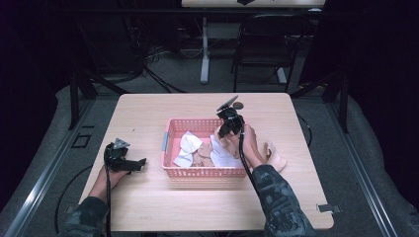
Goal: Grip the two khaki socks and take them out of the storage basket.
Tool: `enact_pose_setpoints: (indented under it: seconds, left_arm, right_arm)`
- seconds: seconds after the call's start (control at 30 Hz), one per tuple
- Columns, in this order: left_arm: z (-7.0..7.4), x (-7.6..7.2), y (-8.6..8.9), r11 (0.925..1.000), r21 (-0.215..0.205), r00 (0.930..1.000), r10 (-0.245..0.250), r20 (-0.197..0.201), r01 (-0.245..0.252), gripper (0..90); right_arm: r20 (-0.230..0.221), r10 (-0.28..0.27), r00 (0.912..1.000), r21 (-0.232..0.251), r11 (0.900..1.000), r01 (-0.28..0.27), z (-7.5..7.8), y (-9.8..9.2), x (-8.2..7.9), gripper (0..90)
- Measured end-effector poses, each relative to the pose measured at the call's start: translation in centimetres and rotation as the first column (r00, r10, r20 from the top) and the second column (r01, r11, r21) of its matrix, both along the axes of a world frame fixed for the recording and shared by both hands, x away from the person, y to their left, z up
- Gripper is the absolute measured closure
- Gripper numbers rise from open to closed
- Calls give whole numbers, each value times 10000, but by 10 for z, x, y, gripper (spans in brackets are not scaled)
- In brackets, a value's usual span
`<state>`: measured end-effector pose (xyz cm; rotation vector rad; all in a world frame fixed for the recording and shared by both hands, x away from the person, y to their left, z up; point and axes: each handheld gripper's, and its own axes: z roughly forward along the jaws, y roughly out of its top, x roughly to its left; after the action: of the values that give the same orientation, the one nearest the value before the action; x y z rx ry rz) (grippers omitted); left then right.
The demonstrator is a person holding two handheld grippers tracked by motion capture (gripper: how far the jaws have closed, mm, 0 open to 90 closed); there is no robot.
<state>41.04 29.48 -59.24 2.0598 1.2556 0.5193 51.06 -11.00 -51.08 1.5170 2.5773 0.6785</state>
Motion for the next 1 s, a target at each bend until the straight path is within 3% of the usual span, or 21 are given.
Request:
enact_pose_setpoints:
  seconds: [0.03, 0.13, 0.53, 0.8, 0.87, 1.0]
  left_arm:
    - [0, 0, 0, 10000, 0, 10000, 1, -2, -1, 0]
    - [0, 0, 0, 10000, 2, 10000, -1, -3, 1, 0]
    - [0, 1, 0, 10000, -5, 10000, -26, 29, 26, 0]
    - [0, 0, -1, 10000, 6, 10000, 9, 24, -9, 0]
    - [0, 0, -1, 10000, 5, 10000, 13, 26, -13, 0]
    - [0, 0, -1, 10000, 3, 10000, 9, 20, -9, 0]
  right_arm:
    - [-45, 261, 9996, -145, 9996, -262, 4, -3, 0, 867]
    - [48, 258, 9997, 5, 9997, -258, 12, -8, -4, 870]
    - [995, 608, 9932, 532, 9964, -663, 48, -21, -28, 875]
    - [1449, 981, 9846, 414, 9936, -1050, 71, -27, -46, 877]
    - [1561, 903, 9836, 623, 9929, -1011, 75, -27, -50, 877]
    - [1679, 1128, 9793, 440, 9916, -1217, 86, -30, -56, 877]
